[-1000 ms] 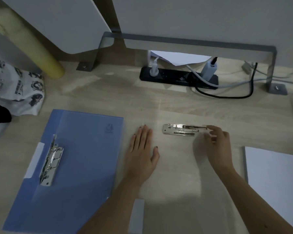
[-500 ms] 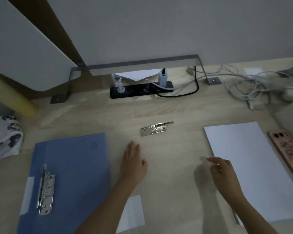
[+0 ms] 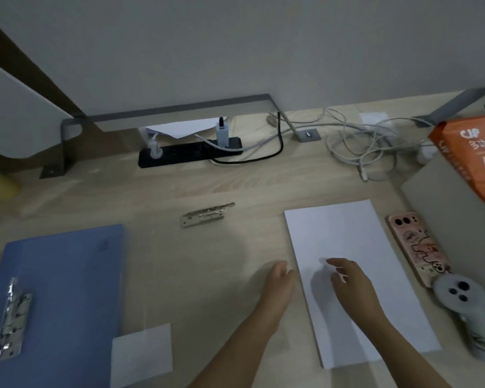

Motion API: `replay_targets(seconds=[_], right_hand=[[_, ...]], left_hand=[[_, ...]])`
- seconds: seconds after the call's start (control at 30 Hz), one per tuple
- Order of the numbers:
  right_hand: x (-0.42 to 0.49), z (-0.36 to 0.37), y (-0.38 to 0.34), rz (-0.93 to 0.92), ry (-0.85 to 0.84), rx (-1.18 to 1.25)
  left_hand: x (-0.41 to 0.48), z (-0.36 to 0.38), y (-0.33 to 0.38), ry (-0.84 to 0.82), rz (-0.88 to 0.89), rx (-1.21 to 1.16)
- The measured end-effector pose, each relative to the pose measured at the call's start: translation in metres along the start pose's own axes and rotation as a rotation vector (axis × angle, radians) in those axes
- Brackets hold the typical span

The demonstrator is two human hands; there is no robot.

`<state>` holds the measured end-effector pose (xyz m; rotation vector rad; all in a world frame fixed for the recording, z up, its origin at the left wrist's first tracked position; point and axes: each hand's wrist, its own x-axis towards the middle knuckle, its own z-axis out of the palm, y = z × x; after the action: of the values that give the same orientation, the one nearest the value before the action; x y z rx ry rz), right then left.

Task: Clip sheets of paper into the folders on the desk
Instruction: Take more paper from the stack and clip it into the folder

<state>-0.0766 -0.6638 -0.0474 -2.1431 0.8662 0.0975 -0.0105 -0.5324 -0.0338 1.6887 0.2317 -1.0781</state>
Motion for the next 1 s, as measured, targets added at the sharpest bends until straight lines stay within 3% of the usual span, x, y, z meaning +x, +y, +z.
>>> replay_targets(seconds=[0.23,0.4,0.53,0.8,1.0], right_hand=[[0.006,-0.003,0.019,-0.088,-0.104,-0.093],[0.009,-0.007,0.02,-0.097,-0.151,-0.062],[0.009,-0.015,0.016,-0.074,-0.206,0.058],[0.008,-0.03,0.03,-0.019,-0.296,0.336],[0.009,-0.03,0.034,0.018,-0.321,0.429]], left_hand=[[0.01,0.033,0.01,0.137,-0.06,-0.066],[0.024,0.038,0.007,0.119,-0.127,-0.114],[0.013,0.047,0.002,0.036,-0.057,-0.221],[-0.001,0.064,-0.01,-0.052,0.127,-0.117],[-0.001,0.074,-0.017,0.045,0.258,0.013]])
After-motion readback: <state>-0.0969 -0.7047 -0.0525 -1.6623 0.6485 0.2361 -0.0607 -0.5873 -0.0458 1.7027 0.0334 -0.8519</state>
